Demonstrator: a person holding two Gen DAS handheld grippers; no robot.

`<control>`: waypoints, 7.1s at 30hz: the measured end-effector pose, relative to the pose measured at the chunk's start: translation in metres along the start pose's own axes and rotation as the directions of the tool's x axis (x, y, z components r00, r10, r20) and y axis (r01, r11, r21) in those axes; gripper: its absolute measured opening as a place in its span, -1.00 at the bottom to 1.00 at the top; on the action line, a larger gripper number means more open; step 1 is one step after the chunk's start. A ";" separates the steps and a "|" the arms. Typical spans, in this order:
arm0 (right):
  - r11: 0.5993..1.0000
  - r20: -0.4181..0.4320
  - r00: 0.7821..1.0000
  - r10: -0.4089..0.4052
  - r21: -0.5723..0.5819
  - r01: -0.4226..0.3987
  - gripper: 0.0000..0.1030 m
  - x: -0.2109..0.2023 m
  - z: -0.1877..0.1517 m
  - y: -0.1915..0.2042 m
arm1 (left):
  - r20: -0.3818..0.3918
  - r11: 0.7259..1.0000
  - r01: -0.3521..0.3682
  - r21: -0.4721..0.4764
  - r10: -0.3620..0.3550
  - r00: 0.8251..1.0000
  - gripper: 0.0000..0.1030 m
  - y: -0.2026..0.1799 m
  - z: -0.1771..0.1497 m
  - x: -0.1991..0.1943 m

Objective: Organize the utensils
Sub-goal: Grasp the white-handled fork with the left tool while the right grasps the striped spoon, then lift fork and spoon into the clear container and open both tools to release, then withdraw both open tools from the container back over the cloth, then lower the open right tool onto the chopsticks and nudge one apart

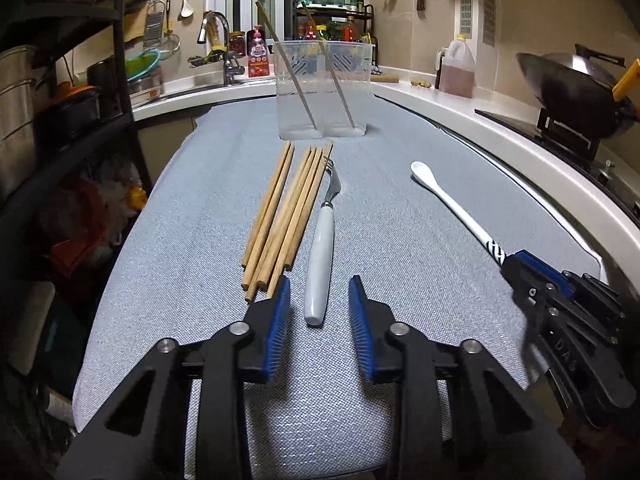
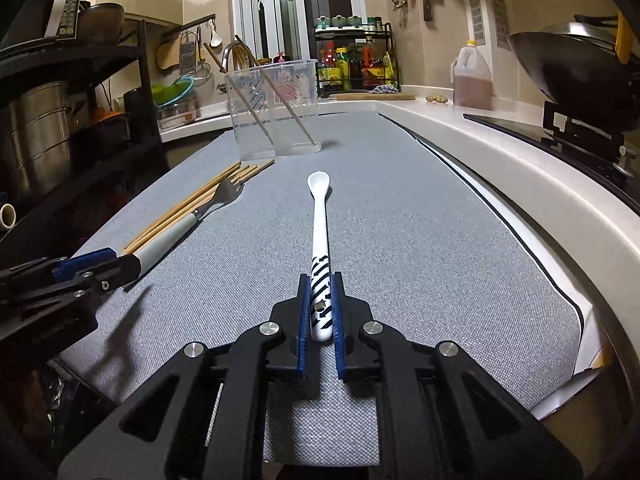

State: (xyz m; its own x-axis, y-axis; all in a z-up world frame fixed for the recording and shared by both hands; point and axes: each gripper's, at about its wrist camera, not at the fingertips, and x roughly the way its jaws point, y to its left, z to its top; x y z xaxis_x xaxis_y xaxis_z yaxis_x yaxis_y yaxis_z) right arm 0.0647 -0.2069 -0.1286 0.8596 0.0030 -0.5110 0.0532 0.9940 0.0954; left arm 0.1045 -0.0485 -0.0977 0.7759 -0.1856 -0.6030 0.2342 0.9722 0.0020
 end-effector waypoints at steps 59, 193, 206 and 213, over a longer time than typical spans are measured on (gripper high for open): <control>0.997 0.158 0.986 0.056 -0.056 -0.047 -0.81 -0.042 0.136 0.002 | 0.216 0.996 0.079 0.029 -0.083 0.973 -0.77 0.027 0.133 -0.079; 0.992 -0.124 0.985 0.119 -0.029 -0.124 0.27 -0.050 0.060 0.083 | 0.022 0.964 -0.180 -0.195 0.188 0.982 0.77 0.098 0.028 -0.102; 0.983 -0.193 0.966 0.172 -0.032 -0.181 -0.61 0.038 0.052 0.130 | -0.043 0.929 -0.260 -0.262 0.258 0.965 0.77 0.151 0.014 -0.083; 0.992 -0.246 0.962 0.118 -0.025 -0.128 -0.66 0.070 0.051 0.137 | -0.071 0.926 -0.270 -0.264 0.260 0.963 0.77 0.159 0.008 -0.071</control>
State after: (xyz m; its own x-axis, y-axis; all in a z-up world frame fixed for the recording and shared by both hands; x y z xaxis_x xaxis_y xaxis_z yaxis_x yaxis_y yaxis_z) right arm 0.1580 -0.0765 -0.1076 0.7085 0.1467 -0.6903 -0.0696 0.9879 0.1386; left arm 0.0918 0.1183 -0.0482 0.7661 0.0845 -0.6371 -0.1469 0.9881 -0.0456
